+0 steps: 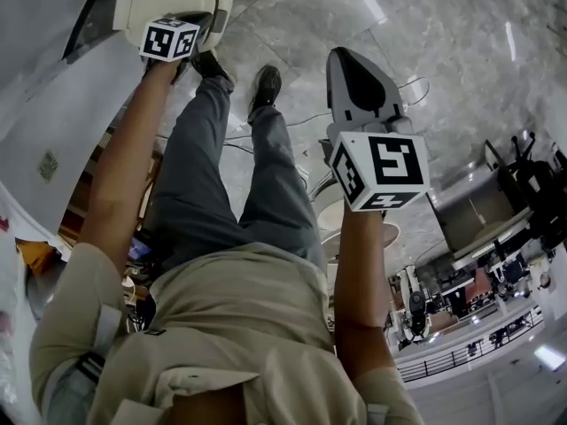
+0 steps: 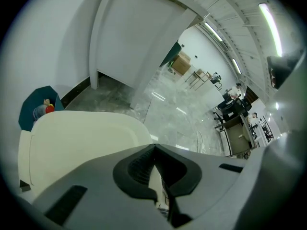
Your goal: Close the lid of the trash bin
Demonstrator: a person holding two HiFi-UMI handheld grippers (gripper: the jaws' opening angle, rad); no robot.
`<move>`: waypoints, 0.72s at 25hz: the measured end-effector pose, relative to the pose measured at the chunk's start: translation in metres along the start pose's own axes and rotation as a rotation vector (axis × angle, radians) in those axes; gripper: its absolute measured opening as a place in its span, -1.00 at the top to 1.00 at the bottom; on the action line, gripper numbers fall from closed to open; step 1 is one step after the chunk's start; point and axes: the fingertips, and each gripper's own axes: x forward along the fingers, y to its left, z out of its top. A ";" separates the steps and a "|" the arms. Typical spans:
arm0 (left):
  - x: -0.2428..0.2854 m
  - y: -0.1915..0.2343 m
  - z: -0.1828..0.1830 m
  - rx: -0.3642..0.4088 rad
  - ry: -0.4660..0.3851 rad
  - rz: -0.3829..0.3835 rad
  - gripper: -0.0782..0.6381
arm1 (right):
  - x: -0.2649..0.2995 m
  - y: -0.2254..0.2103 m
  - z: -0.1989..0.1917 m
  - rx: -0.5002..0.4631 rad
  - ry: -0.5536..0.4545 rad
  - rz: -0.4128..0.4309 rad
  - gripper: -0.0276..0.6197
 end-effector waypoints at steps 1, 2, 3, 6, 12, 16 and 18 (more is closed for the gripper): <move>0.004 0.000 -0.001 -0.002 0.005 0.001 0.74 | -0.001 -0.003 -0.002 0.004 0.001 -0.003 0.83; 0.008 0.000 -0.001 -0.002 0.011 0.000 0.74 | -0.002 -0.005 -0.004 0.007 0.002 -0.005 0.83; 0.013 0.001 -0.002 -0.001 0.018 -0.002 0.74 | -0.002 -0.007 -0.006 0.011 0.003 -0.007 0.83; 0.026 0.005 -0.006 0.001 0.035 -0.005 0.74 | 0.000 -0.010 -0.011 0.021 0.004 -0.013 0.83; 0.032 0.010 -0.008 0.010 0.045 0.001 0.74 | -0.002 -0.010 -0.016 0.025 0.011 -0.022 0.83; 0.036 0.008 -0.010 0.006 0.030 -0.006 0.74 | -0.003 -0.009 -0.023 0.020 0.012 -0.020 0.83; 0.036 0.009 -0.011 0.006 0.032 -0.003 0.74 | -0.001 -0.005 -0.022 0.014 0.012 -0.015 0.83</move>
